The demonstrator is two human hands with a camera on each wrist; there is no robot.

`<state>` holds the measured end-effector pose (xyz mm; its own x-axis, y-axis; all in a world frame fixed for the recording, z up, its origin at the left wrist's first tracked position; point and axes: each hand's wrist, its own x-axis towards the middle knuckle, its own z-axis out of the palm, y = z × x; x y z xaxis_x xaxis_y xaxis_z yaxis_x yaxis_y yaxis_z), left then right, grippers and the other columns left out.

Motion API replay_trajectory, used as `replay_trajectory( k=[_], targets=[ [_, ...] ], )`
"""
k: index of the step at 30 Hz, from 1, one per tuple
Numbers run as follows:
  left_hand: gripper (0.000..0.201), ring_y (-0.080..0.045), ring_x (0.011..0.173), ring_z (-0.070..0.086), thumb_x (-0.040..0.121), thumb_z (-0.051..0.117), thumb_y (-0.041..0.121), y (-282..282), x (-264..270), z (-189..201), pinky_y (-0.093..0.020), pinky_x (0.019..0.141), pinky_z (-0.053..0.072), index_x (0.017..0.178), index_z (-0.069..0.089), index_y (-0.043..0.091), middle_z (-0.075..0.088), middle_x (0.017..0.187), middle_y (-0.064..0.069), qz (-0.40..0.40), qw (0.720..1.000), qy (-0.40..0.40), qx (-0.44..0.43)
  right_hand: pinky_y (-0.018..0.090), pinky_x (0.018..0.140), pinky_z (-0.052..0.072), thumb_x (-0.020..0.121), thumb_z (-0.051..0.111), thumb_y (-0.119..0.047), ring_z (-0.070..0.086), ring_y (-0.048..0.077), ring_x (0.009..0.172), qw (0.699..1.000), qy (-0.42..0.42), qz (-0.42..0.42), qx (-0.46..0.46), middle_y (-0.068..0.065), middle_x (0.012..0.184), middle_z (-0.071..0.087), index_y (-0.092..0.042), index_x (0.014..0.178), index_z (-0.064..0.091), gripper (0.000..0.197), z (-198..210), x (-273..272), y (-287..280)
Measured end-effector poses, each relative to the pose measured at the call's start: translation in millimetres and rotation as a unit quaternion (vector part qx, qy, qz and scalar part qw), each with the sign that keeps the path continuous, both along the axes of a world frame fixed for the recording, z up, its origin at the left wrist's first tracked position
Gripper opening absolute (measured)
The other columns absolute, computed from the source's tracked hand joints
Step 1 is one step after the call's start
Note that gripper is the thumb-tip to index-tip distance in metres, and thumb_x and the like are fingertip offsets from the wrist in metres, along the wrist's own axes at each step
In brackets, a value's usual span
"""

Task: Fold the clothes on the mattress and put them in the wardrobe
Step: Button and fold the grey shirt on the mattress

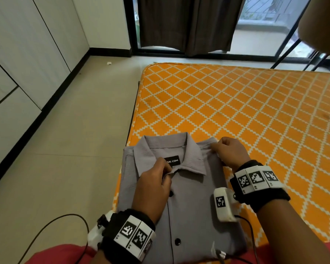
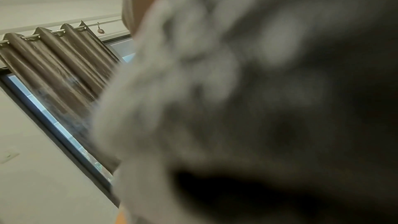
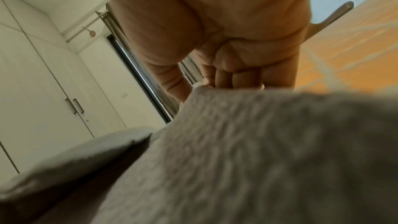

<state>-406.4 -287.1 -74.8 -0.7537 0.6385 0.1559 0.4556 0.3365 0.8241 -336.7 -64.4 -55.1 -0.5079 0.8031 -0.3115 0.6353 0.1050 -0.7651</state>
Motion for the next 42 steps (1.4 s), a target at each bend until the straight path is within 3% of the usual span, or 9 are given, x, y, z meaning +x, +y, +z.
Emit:
replay_trajectory(
  k=[7,11,15,19,23,28,33,38,42],
  targets=[
    [0.029,-0.012,0.068,0.06,0.09,0.053,-0.004,-2,-2,0,-0.032,0.06,0.05,0.087,0.048,0.025,0.061,0.075,0.002,-0.001,1.0,-0.025,0.001,0.038,0.06,0.045,0.084,0.066,-0.023,0.05,0.026,0.065,0.997,-0.024,0.009,0.068,0.013,0.068,0.054,-0.011,0.07,0.049,0.025,2,0,2],
    [0.018,-0.005,0.074,0.064,0.086,0.07,0.012,-3,-6,20,-0.015,0.063,0.052,0.09,0.057,0.024,0.065,0.084,0.008,-0.011,0.997,-0.074,0.021,0.032,0.06,0.044,0.085,0.066,-0.024,0.056,0.025,0.074,0.982,-0.127,0.094,0.099,0.009,0.083,0.06,-0.012,0.087,0.054,0.018,1,5,-1],
    [0.012,-0.005,0.069,0.059,0.084,0.073,0.02,-18,-50,30,-0.016,0.063,0.046,0.083,0.062,0.024,0.066,0.08,0.005,0.147,0.985,-0.062,0.07,0.033,0.061,0.046,0.086,0.068,-0.033,0.056,0.026,0.073,0.981,-0.146,0.101,0.074,0.01,0.083,0.061,-0.014,0.088,0.051,0.026,3,6,2],
    [0.035,-0.028,0.101,0.058,0.082,0.075,0.027,-43,-82,3,-0.04,0.087,0.049,0.112,0.059,0.017,0.06,0.113,-0.008,0.223,0.966,-0.094,-0.095,0.035,0.065,0.047,0.089,0.063,-0.028,0.054,0.026,0.07,0.978,-0.154,0.112,0.087,0.015,0.082,0.062,-0.008,0.083,0.055,0.022,3,4,-1],
    [0.044,-0.026,0.106,0.059,0.089,0.066,0.036,-41,-77,-6,-0.031,0.078,0.041,0.123,0.057,0.01,0.061,0.118,-0.009,0.178,0.962,-0.156,-0.138,0.037,0.067,0.052,0.089,0.061,-0.023,0.06,0.029,0.074,0.983,-0.129,0.089,0.091,0.018,0.087,0.066,-0.002,0.092,0.063,0.022,1,3,0],
    [0.026,-0.025,0.102,0.061,0.092,0.06,0.028,-40,-81,-4,-0.034,0.081,0.047,0.11,0.069,0.012,0.066,0.115,-0.007,0.189,0.963,-0.171,-0.092,0.039,0.061,0.047,0.085,0.065,-0.02,0.051,0.025,0.067,0.994,-0.089,0.07,0.01,0.011,0.077,0.059,-0.012,0.089,0.05,0.018,0,5,1],
    [0.032,-0.037,0.082,0.062,0.052,0.059,0.05,-46,-85,-3,-0.042,0.077,0.053,0.044,0.063,0.019,0.061,0.093,-0.024,0.206,0.949,-0.214,-0.103,0.038,0.061,0.042,0.085,0.065,-0.01,0.052,0.027,0.067,0.988,-0.092,0.111,-0.053,0.018,0.089,0.061,-0.017,0.109,0.031,0.042,5,9,1],
    [0.045,-0.024,0.062,0.052,0.061,0.077,0.04,-51,-86,0,-0.035,0.058,0.043,0.052,0.052,0.004,0.054,0.07,-0.012,0.144,0.945,-0.256,-0.141,0.037,0.051,0.044,0.086,0.063,-0.005,0.053,0.025,0.058,0.962,-0.116,0.243,-0.047,0.013,0.08,0.054,-0.025,0.125,0.021,0.06,19,16,-9],
    [0.021,-0.024,0.073,0.063,0.086,0.072,0.021,-52,-84,1,-0.03,0.063,0.043,0.071,0.068,0.007,0.069,0.075,-0.005,0.077,0.952,-0.262,-0.139,0.026,0.064,0.055,0.09,0.061,-0.005,0.06,0.022,0.087,0.924,-0.125,0.361,-0.007,0.004,0.11,0.052,-0.036,0.133,0.021,0.066,27,17,-17]
  ],
)
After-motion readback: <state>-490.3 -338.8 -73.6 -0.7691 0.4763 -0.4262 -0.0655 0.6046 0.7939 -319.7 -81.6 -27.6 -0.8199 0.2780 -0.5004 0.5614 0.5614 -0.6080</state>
